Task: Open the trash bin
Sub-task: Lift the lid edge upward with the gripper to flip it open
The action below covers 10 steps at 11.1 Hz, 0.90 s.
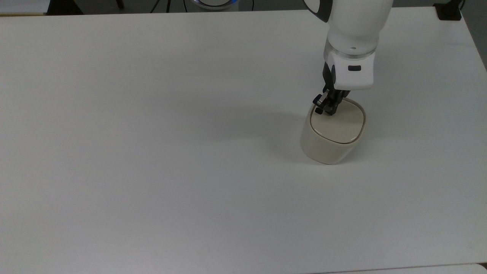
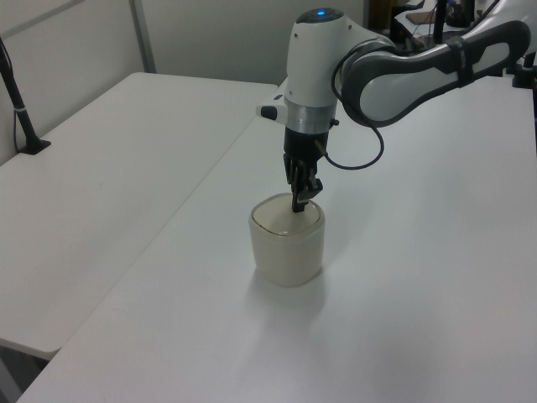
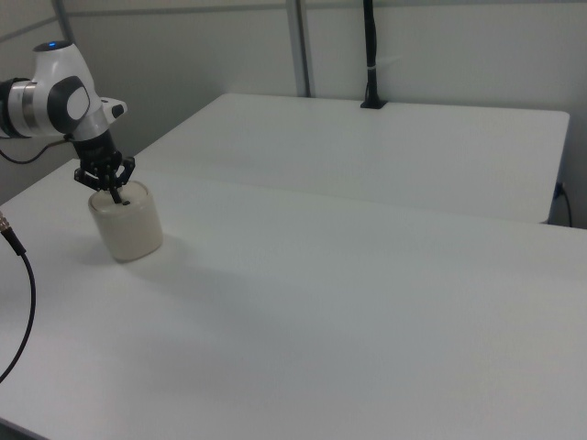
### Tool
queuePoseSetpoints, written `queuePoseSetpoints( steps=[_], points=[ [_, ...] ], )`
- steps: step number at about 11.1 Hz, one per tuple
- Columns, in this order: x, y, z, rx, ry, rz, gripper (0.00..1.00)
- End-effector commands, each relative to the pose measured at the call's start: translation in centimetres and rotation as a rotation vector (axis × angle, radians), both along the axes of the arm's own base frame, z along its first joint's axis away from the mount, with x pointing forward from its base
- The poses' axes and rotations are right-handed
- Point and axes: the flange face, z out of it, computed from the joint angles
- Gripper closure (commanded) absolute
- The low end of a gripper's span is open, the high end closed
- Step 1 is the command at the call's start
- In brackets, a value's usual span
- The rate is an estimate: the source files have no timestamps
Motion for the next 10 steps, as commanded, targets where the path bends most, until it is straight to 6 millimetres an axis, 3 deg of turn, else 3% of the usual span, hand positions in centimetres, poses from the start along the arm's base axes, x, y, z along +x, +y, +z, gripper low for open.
queuePoseSetpoints(
  steps=[1, 3, 4, 6, 7, 9, 10],
  points=[
    [-0.3, 0.1, 0.9, -0.012, -0.020, -0.020, 1.00],
    [-0.5, -2.3, 5.3, 0.014, -0.050, -0.068, 1.00],
    [-0.5, -3.7, 6.1, 0.012, -0.029, -0.095, 1.00],
    [0.0, -9.2, 8.4, 0.017, 0.007, -0.218, 0.99],
    [-0.2, -12.6, 9.7, 0.013, 0.045, -0.307, 0.89],
    [-1.1, -19.9, 12.0, -0.005, 0.127, -0.407, 0.61],
    [-1.8, -23.5, 12.8, -0.016, 0.170, -0.462, 0.01]
  ],
)
